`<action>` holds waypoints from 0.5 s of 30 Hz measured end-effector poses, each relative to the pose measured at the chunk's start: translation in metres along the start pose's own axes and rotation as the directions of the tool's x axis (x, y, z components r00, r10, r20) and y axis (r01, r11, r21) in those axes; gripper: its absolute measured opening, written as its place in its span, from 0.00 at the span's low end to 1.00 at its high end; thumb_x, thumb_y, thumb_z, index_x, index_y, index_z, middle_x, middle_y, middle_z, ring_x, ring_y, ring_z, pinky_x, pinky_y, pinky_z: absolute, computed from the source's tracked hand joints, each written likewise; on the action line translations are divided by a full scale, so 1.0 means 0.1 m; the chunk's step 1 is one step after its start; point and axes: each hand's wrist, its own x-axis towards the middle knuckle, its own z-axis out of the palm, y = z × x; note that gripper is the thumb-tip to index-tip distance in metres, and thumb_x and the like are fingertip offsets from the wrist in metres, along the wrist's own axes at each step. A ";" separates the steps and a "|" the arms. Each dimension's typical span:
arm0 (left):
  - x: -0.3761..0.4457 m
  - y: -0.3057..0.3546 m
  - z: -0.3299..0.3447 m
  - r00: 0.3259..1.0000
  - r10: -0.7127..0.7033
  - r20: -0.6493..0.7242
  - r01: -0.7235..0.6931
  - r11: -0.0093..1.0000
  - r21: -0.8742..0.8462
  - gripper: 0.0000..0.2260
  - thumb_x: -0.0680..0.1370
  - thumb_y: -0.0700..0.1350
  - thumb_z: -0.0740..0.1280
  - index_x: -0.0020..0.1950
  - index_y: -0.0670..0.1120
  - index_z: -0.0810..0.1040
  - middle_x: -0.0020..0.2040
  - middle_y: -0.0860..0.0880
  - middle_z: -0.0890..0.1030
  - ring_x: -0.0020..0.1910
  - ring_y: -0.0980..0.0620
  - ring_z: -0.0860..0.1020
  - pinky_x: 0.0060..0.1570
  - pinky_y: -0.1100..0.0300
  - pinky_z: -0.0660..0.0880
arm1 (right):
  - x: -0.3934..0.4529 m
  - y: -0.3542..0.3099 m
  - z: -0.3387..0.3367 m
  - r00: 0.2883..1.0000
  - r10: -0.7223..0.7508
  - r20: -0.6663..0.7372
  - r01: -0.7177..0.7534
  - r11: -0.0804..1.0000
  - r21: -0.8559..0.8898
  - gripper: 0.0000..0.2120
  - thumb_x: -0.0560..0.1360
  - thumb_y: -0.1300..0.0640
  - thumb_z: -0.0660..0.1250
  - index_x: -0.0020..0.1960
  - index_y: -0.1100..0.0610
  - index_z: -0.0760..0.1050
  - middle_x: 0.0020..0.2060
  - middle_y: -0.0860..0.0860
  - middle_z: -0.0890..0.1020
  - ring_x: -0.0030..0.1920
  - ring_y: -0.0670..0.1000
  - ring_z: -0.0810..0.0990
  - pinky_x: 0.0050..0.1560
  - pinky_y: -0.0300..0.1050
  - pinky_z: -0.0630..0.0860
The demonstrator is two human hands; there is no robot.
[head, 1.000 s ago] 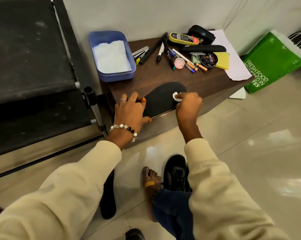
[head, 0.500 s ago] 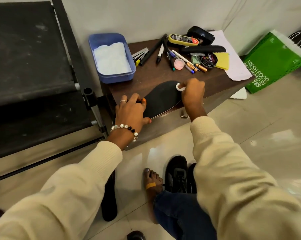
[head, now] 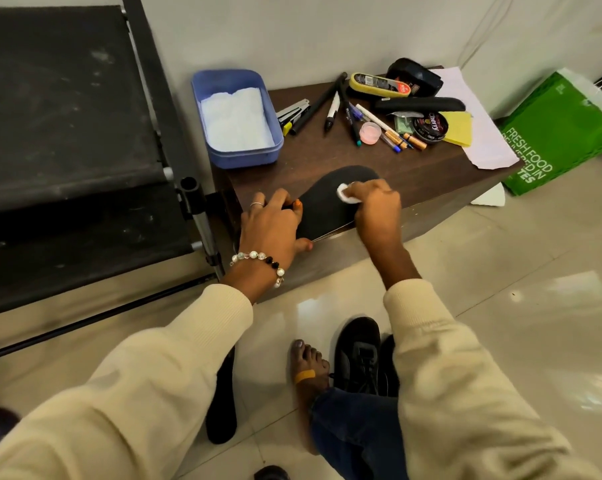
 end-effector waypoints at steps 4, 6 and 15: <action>0.00 -0.01 0.01 1.000 0.006 0.004 -0.006 1.000 -0.022 0.27 0.75 0.57 0.68 0.71 0.49 0.69 0.68 0.49 0.64 0.66 0.42 0.62 0.62 0.51 0.68 | 0.06 -0.01 0.03 0.971 0.177 -0.160 -0.134 0.960 0.245 0.16 0.74 0.69 0.61 0.59 0.61 0.78 0.57 0.62 0.75 0.56 0.59 0.75 0.49 0.22 0.64; 0.01 -0.01 0.00 1.000 0.006 -0.002 -0.006 1.000 -0.028 0.27 0.75 0.57 0.69 0.71 0.49 0.69 0.68 0.49 0.64 0.65 0.42 0.62 0.61 0.51 0.68 | 0.00 -0.14 0.05 0.975 0.141 -0.171 -0.082 0.946 0.314 0.15 0.73 0.70 0.59 0.54 0.62 0.80 0.53 0.63 0.76 0.53 0.58 0.74 0.42 0.21 0.62; 0.00 -0.03 0.02 1.000 0.008 -0.015 -0.008 0.999 -0.031 0.29 0.75 0.57 0.68 0.73 0.49 0.67 0.68 0.50 0.64 0.66 0.42 0.62 0.61 0.51 0.67 | 0.05 -0.20 -0.08 0.999 -0.031 0.025 0.030 0.998 0.057 0.20 0.77 0.65 0.61 0.68 0.57 0.72 0.65 0.59 0.71 0.62 0.59 0.73 0.63 0.44 0.66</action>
